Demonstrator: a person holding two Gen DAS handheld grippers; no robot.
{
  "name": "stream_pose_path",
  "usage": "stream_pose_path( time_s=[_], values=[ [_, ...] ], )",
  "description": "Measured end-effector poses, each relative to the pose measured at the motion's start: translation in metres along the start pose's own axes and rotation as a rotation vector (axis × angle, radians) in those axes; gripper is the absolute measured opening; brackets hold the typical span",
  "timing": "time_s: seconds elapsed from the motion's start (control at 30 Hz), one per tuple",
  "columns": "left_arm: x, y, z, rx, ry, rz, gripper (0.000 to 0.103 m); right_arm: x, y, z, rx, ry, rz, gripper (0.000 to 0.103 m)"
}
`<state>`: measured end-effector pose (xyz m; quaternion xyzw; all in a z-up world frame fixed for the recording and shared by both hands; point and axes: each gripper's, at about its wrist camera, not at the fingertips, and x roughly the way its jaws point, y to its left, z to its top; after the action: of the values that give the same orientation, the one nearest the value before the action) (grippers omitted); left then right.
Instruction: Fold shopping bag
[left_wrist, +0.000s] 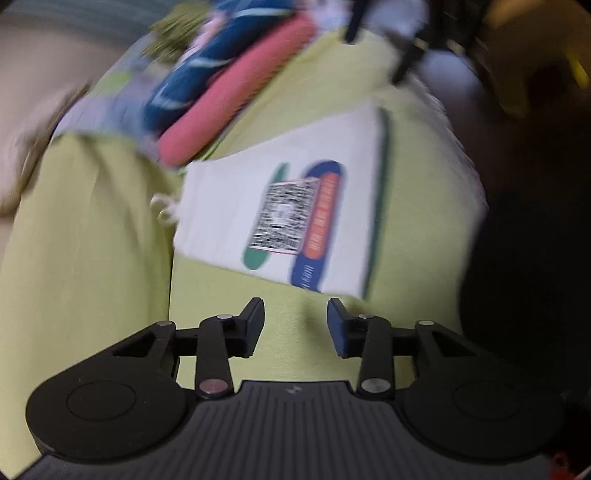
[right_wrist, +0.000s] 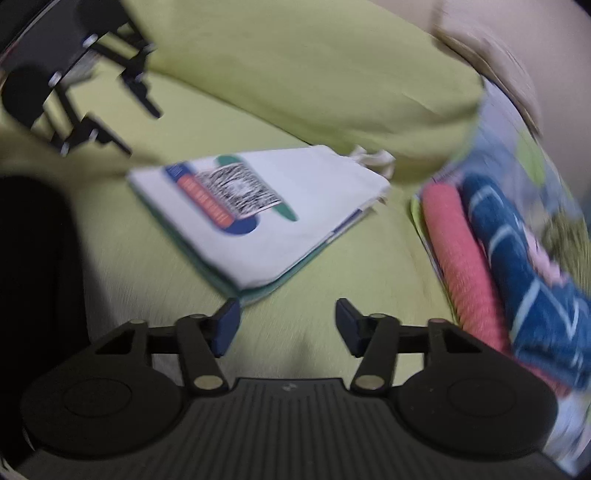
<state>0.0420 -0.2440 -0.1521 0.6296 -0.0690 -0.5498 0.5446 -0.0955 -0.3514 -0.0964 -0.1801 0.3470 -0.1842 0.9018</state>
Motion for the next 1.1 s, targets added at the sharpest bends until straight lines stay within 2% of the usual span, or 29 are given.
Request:
stream_pose_path(
  time_s=[0.13, 0.27, 0.47, 0.5, 0.63, 0.67, 0.73, 0.87, 0.93, 0.97, 1.03, 1.1],
  values=[
    [0.007, -0.02, -0.015, 0.154, -0.038, -0.001, 0.046, 0.01, 0.019, -0.01, -0.231, -0.044, 0.006, 0.043],
    [0.016, -0.028, -0.02, 0.247, -0.109, 0.021, 0.046, 0.024, 0.034, -0.021, -0.439, -0.096, 0.012, 0.042],
    [0.03, -0.042, -0.024, 0.428, -0.206, 0.088, 0.045, 0.036, 0.032, -0.034, -0.574, -0.198, 0.02, 0.041],
    [0.031, -0.044, -0.025, 0.447, -0.221, 0.097, 0.045, 0.038, 0.03, -0.035, -0.586, -0.212, 0.021, 0.039],
    [0.037, -0.045, -0.029, 0.496, -0.272, 0.114, 0.041, 0.05, 0.025, -0.037, -0.638, -0.233, 0.009, 0.02],
    [0.039, -0.044, -0.029, 0.504, -0.284, 0.115, 0.04, 0.052, 0.025, -0.038, -0.653, -0.243, 0.013, 0.018],
    [0.042, -0.042, -0.031, 0.507, -0.303, 0.108, 0.036, 0.057, 0.024, -0.038, -0.682, -0.264, 0.021, 0.018],
    [0.047, -0.043, -0.032, 0.519, -0.318, 0.099, 0.017, 0.061, 0.025, -0.041, -0.715, -0.295, 0.041, 0.014],
    [0.05, -0.043, -0.029, 0.522, -0.309, 0.087, 0.007, 0.062, 0.02, -0.037, -0.666, -0.282, 0.079, 0.013],
    [0.051, -0.041, -0.027, 0.518, -0.302, 0.073, 0.005, 0.063, 0.017, -0.033, -0.632, -0.271, 0.103, 0.013],
    [0.049, -0.025, -0.018, 0.429, -0.281, -0.009, 0.006, 0.064, 0.005, -0.02, -0.519, -0.225, 0.18, 0.013],
    [0.048, 0.008, -0.007, 0.213, -0.241, -0.158, 0.007, 0.066, -0.016, -0.004, -0.355, -0.164, 0.284, 0.013]
  ],
)
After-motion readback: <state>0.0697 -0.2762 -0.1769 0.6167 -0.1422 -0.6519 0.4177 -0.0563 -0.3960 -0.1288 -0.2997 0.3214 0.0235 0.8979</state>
